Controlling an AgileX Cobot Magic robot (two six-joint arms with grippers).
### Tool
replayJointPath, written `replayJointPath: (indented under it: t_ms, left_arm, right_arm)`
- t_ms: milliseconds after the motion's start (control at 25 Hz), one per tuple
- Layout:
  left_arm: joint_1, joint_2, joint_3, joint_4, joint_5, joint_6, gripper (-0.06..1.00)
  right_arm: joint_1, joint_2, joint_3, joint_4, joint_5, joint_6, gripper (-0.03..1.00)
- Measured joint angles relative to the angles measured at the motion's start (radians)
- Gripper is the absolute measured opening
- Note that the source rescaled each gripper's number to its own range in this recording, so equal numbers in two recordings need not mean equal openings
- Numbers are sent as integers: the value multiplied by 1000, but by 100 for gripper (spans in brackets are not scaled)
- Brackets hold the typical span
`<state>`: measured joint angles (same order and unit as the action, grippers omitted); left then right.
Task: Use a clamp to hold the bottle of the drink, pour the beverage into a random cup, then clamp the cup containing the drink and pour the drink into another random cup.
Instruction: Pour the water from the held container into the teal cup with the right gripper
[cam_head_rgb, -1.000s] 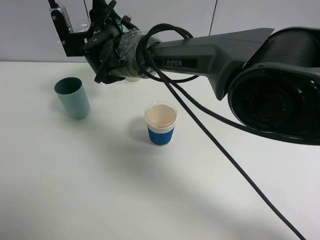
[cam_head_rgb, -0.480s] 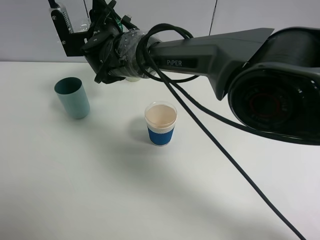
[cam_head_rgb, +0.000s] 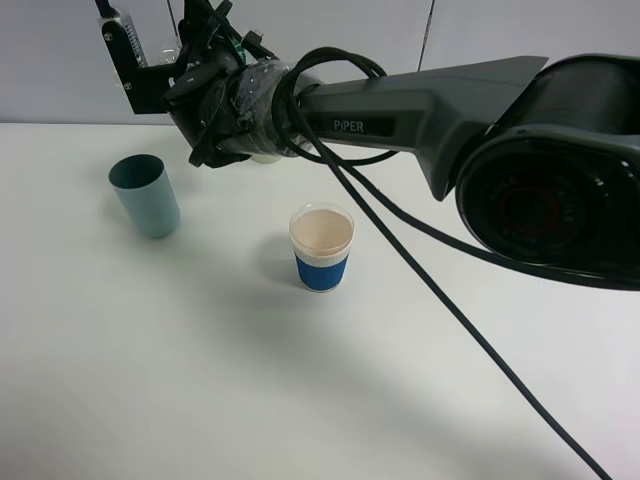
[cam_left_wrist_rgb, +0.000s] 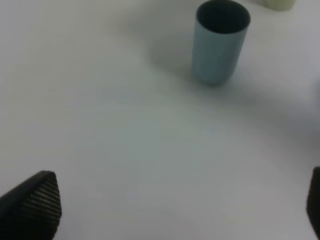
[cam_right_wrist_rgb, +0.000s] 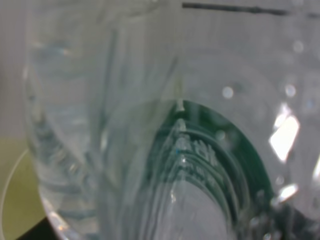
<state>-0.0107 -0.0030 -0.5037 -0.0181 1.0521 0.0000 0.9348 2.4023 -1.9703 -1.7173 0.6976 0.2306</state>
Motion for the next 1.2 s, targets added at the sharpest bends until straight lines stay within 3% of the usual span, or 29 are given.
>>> replayJointPath:
  t_ms: [680, 1200]
  left_arm:
    - [0, 0, 0, 0, 0, 0, 100]
    - [0, 0, 0, 0, 0, 0, 100]
  right_arm:
    - [0, 0, 0, -6, 0, -134, 0]
    - [0, 0, 0, -7, 7, -143, 0]
